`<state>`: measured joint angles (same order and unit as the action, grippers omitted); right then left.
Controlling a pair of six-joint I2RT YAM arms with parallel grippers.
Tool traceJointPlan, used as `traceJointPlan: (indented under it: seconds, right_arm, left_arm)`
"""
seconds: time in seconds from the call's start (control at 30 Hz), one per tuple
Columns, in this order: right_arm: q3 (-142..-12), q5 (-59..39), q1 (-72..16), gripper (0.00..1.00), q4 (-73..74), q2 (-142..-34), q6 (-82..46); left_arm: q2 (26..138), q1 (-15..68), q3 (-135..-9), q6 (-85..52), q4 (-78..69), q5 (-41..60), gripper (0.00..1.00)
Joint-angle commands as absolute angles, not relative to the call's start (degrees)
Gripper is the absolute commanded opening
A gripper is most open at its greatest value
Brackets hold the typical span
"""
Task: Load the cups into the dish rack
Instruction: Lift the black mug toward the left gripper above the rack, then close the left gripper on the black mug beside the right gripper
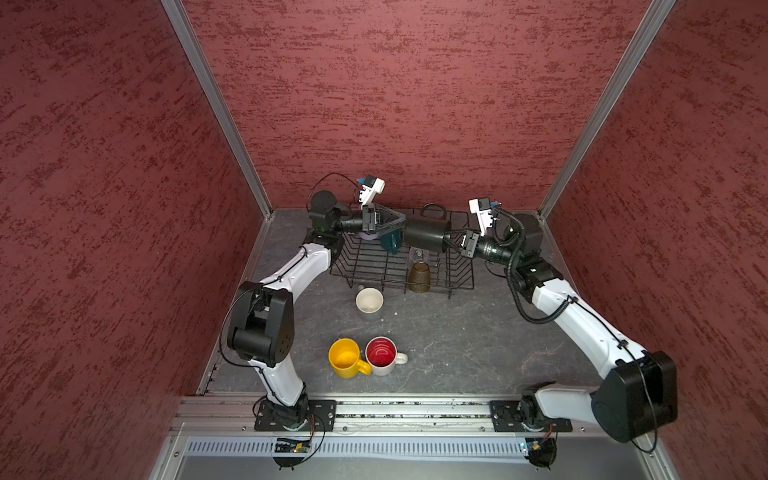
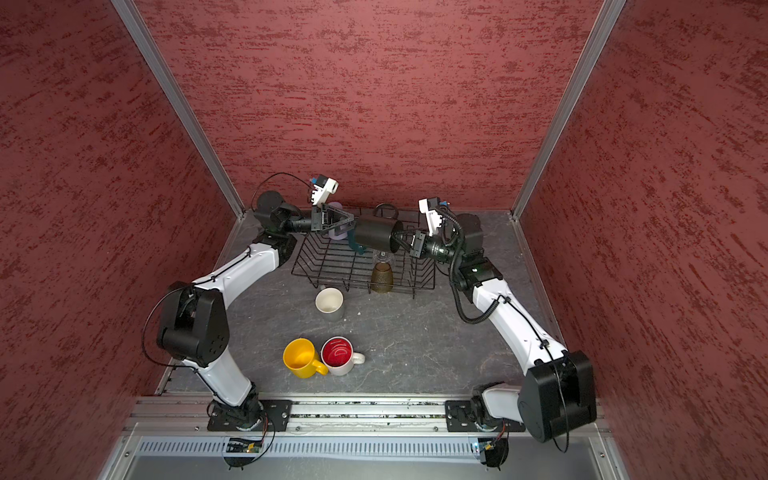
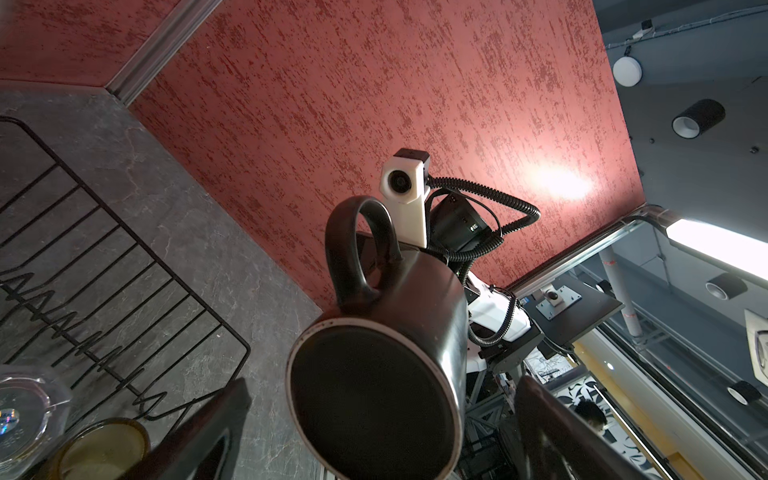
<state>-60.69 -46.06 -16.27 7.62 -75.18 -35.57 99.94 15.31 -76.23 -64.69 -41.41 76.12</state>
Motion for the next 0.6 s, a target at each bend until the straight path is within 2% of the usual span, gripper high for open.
traceJointPlan:
  seconds: [0.0, 0.57]
  right_arm:
    - [-63.1, -48.5, -16.0, 0.0, 14.8, -75.0, -36.1]
    - [-63.0, -50.3, -16.0, 0.0, 19.7, -77.2, -38.7]
  left_arm:
    - [100.7, 16.6, -77.8, -65.2, -43.5, 78.0, 1.0]
    - [103.1, 19.7, -78.7, -69.5, -49.2, 79.9, 1.0]
